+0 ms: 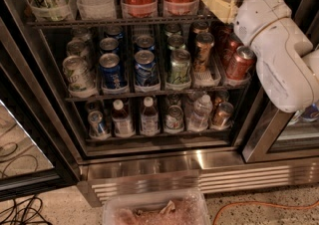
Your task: Pick orange can from top shelf of fridge
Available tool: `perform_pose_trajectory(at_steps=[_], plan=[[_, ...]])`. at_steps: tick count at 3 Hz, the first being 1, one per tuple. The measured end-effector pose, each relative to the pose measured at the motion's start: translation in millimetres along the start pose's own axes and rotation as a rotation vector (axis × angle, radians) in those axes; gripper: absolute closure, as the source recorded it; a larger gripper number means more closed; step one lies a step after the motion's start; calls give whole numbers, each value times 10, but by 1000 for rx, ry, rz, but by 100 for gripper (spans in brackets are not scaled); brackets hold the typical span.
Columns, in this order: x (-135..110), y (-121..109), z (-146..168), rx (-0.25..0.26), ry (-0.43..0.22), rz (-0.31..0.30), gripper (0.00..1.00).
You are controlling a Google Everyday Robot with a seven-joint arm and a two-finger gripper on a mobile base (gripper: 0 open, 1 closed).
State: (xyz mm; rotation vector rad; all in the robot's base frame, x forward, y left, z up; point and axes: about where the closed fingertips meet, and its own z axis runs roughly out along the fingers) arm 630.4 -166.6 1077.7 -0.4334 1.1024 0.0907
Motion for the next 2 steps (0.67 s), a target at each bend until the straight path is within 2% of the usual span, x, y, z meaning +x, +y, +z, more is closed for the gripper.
perform_pose_trajectory(at_steps=[2], plan=[[29,247,43,-38,7,-20,25]])
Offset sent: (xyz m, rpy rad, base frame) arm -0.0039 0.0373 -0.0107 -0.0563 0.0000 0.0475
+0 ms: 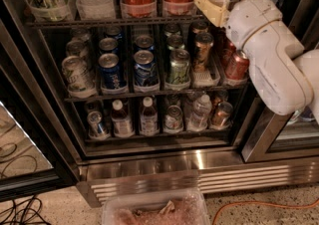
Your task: Pick orange can from top shelf of fridge
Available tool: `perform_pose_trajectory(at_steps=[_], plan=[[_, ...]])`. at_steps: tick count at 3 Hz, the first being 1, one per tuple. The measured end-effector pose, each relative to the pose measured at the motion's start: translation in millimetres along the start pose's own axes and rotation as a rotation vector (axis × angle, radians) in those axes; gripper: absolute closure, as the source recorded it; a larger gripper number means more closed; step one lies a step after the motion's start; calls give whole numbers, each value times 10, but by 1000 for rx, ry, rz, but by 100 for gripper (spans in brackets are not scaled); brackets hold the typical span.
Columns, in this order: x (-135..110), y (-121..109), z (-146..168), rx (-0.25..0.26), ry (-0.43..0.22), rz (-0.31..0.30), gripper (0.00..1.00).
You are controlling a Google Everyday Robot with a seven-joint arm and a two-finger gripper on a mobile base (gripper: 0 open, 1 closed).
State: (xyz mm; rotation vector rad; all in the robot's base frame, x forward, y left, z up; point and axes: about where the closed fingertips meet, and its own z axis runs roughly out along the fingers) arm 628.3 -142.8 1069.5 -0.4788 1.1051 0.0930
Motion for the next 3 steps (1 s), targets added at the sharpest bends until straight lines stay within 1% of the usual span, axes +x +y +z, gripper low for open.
perform_pose_trajectory(at_steps=[1,3], plan=[[-13,11,-20,0,0,0,25],[-31,-102,92,24,-23,-12,25]])
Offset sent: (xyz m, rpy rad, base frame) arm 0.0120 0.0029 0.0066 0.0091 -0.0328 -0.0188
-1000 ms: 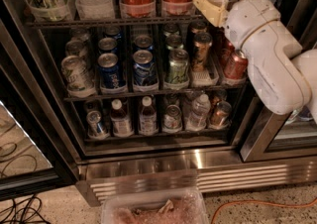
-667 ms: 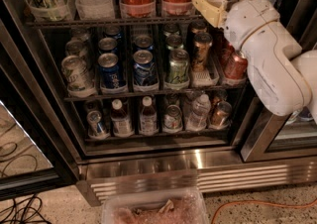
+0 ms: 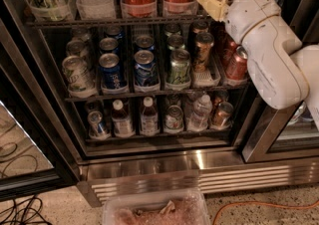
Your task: Pick orange can from top shelf of fridge
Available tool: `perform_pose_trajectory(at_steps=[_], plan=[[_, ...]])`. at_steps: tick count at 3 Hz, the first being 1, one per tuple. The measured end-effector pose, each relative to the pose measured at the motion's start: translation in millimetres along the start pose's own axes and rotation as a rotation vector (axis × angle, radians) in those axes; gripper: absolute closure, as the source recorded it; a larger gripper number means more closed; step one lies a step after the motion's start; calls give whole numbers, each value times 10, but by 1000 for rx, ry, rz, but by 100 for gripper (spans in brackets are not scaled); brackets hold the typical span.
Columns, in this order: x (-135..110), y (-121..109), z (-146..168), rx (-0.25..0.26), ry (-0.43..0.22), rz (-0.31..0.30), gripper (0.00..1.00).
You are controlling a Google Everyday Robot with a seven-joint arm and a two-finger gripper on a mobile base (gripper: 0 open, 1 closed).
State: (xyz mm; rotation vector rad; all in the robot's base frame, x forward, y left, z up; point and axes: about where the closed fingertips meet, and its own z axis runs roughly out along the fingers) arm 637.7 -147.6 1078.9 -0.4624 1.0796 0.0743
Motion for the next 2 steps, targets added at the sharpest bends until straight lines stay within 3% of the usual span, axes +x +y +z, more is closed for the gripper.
perform_pose_trajectory(at_steps=[1,2], plan=[[8,-53,18,14,-3,-3,27],[8,-53,18,14,-3,-3,46]])
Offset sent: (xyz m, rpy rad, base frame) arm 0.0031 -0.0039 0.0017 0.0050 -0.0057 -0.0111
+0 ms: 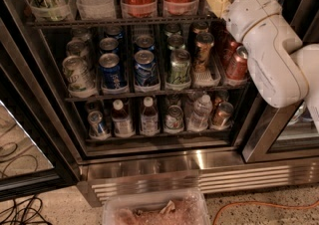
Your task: Pick orange can from top shelf of fridge
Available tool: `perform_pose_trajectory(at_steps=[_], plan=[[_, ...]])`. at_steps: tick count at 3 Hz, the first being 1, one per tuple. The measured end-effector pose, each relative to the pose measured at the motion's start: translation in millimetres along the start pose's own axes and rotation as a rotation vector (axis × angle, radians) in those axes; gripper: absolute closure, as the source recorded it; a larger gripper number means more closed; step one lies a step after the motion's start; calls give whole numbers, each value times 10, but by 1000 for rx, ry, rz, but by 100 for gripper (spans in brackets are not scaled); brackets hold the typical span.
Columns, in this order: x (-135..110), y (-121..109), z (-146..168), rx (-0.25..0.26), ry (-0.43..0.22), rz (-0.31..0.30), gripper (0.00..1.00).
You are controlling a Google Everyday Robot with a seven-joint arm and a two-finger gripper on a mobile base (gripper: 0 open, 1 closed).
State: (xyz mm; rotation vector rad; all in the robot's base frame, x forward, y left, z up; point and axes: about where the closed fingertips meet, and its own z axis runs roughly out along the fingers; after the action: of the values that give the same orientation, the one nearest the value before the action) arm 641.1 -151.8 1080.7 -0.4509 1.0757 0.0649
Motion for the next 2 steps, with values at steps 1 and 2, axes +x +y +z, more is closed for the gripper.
perform_pose_trajectory(at_steps=[1,2], plan=[[0,0,0,0,0,0,70],[0,0,0,0,0,0,93]])
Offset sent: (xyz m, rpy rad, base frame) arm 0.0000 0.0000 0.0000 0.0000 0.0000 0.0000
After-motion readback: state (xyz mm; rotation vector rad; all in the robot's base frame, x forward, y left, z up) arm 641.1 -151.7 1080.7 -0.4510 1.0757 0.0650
